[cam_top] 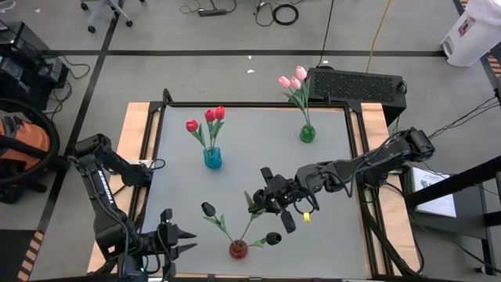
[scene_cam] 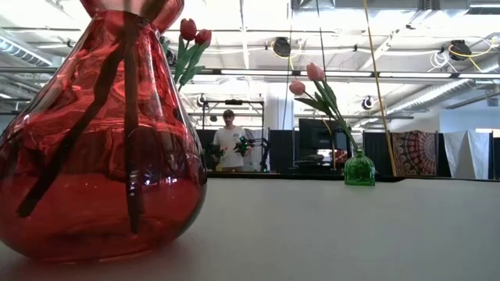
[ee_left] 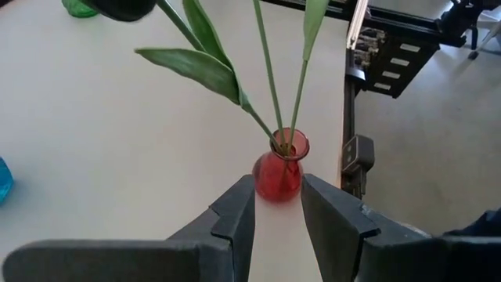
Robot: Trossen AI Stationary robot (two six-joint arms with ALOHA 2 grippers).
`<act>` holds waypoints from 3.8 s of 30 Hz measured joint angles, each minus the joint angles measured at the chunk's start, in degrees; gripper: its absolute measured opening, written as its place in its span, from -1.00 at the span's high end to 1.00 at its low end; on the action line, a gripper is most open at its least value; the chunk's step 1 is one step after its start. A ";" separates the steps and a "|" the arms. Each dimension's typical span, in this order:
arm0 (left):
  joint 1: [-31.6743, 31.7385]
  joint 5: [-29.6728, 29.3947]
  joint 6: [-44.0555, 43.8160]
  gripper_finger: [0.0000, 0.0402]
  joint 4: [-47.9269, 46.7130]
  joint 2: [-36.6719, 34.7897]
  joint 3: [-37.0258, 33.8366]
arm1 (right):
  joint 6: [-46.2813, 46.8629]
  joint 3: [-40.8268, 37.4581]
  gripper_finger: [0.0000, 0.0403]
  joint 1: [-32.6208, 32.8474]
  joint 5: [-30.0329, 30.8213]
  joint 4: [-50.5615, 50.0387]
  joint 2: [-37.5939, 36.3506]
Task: Sort flowers into vase by color
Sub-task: Put the black flower into the red vase
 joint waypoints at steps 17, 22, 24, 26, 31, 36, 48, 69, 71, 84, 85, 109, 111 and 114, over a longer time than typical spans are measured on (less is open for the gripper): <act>1.92 -0.86 0.02 0.44 0.10 0.02 -0.02 | 0.07 0.00 1.00 0.39 -0.24 -0.54 2.63; 1.88 -0.84 0.01 0.44 0.34 0.02 -0.02 | -0.24 -0.02 1.00 0.38 -0.35 -0.07 3.88; 1.89 -0.83 0.00 0.44 0.35 0.02 -0.02 | -0.09 -0.02 1.00 0.39 -0.42 -0.03 4.42; 1.90 -0.82 0.00 0.44 0.42 0.02 -0.02 | 0.00 -0.04 1.00 0.39 -0.41 0.03 4.91; 1.90 -0.84 -0.02 0.44 0.54 0.02 -0.02 | 0.24 -0.02 1.00 0.39 -0.39 0.75 6.06; 1.90 -0.82 -0.02 0.44 0.52 0.02 -0.02 | 0.46 -0.02 1.00 0.39 -0.39 0.86 7.92; 1.90 -0.82 -0.17 0.44 0.48 0.02 -0.02 | 1.55 0.00 1.00 0.39 -0.39 1.53 8.81; 3.63 -0.82 0.03 0.44 0.44 0.02 -0.02 | 1.55 -0.02 0.42 1.55 -0.55 1.49 8.81; 3.76 -0.82 0.03 0.44 0.44 0.02 -0.02 | 1.55 -0.02 0.34 1.53 -0.55 1.36 8.66; 3.76 -0.25 -0.02 0.44 2.30 0.02 -0.02 | 1.80 0.00 -0.05 1.51 -0.59 0.66 5.54; 3.76 -0.23 -0.04 0.44 2.32 0.02 -0.02 | 1.81 0.00 -0.07 1.51 -0.59 -0.12 5.13; 3.76 -0.27 -2.99 0.44 3.23 0.02 -0.02 | 0.22 0.00 -0.20 0.66 -1.73 -8.35 2.84; 3.76 -0.27 -3.02 0.44 3.21 0.02 -0.02 | 0.22 0.00 -0.20 0.67 -1.73 -9.26 2.84; 3.76 -0.28 -3.02 0.44 3.21 0.02 -0.02 | 0.24 0.00 -0.20 0.68 -1.73 -9.18 2.84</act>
